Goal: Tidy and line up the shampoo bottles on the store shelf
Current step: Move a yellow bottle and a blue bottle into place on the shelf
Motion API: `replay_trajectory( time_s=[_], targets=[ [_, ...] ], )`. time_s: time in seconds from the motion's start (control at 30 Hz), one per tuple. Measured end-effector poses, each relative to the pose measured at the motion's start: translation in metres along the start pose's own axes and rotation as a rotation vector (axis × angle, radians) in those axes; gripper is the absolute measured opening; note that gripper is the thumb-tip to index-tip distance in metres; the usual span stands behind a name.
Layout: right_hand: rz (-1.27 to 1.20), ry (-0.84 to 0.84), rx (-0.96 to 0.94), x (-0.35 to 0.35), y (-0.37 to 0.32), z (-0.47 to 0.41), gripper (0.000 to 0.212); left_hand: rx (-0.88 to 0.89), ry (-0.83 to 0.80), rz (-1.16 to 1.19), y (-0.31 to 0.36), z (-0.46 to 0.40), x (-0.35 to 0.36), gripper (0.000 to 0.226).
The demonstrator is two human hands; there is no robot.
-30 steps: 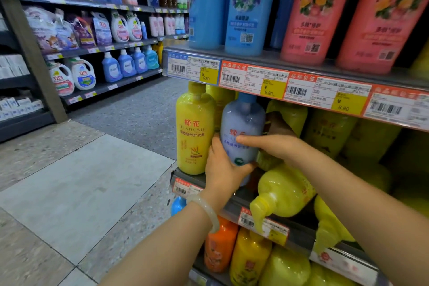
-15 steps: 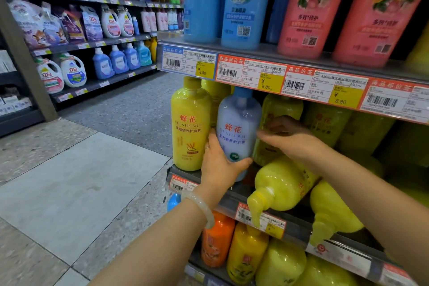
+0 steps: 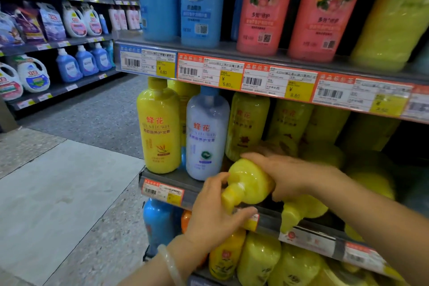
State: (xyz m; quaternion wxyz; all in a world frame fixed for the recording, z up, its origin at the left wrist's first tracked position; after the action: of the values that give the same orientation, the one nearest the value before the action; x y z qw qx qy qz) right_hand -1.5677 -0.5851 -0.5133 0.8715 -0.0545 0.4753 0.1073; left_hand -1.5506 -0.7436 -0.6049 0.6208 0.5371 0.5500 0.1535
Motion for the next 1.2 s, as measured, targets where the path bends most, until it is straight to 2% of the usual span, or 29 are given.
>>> replay_trajectory(
  time_s=[0.13,0.27,0.4,0.47,0.57,0.7,0.8,0.87,0.93,1.0,1.07,1.13,1.2],
  targets=[
    [0.042,0.137,-0.054,0.002,-0.001,-0.005,0.1,0.028,0.128,-0.074,0.002,-0.003,-0.005,0.048],
    [0.048,0.266,-0.127,-0.001,0.001,0.001,0.093,0.16,0.24,-0.055,0.014,0.005,-0.011,0.04],
    [-0.234,0.432,-0.159,-0.013,0.002,0.021,0.098,0.333,0.436,0.057,0.043,0.0,-0.034,0.053],
    [-0.415,0.524,-0.188,-0.019,-0.001,0.03,0.098,0.347,0.454,0.186,0.057,-0.006,-0.04,0.059],
    [-0.567,0.626,-0.173,-0.024,-0.006,0.034,0.097,0.316,0.361,0.304,0.066,-0.013,-0.036,0.062],
    [-0.789,0.643,-0.078,-0.029,-0.001,0.03,0.088,0.166,0.072,0.373,0.053,-0.021,-0.02,0.069],
    [-1.212,0.588,-0.098,-0.026,0.002,0.025,0.043,0.075,-0.062,0.209,0.043,-0.032,-0.007,0.086],
    [-1.411,0.568,-0.098,-0.022,0.001,0.024,0.031,0.037,-0.059,0.108,0.042,-0.042,0.001,0.098],
    [-1.383,0.604,-0.052,-0.018,0.002,0.021,0.033,-0.03,0.008,0.053,0.044,-0.051,0.007,0.108],
    [-1.195,0.649,0.015,-0.018,-0.003,0.02,0.037,-0.068,0.111,0.051,0.045,-0.057,0.008,0.11],
    [-1.062,0.657,0.047,-0.016,-0.004,0.018,0.057,-0.069,0.196,0.062,0.043,-0.061,0.007,0.104],
    [-1.069,0.589,0.019,-0.011,0.005,0.021,0.07,-0.062,0.2,0.046,0.04,-0.064,0.007,0.1],
    [-1.108,0.538,-0.051,-0.007,0.02,0.033,0.054,-0.062,0.183,0.035,0.038,-0.065,0.007,0.1]
  ],
)
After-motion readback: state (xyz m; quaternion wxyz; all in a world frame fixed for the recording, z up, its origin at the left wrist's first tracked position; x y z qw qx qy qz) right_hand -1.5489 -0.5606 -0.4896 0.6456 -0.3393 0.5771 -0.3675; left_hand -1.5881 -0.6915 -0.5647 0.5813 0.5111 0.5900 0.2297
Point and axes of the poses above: each hand's wrist, its own z-axis away from the middle knuckle, its own x-axis out of the palm, y = z × x, the point moved 3 cm from there along -z, towards the middle knuckle, and after that the axes turned 15 degrees about -y, right-handed, at the moved point
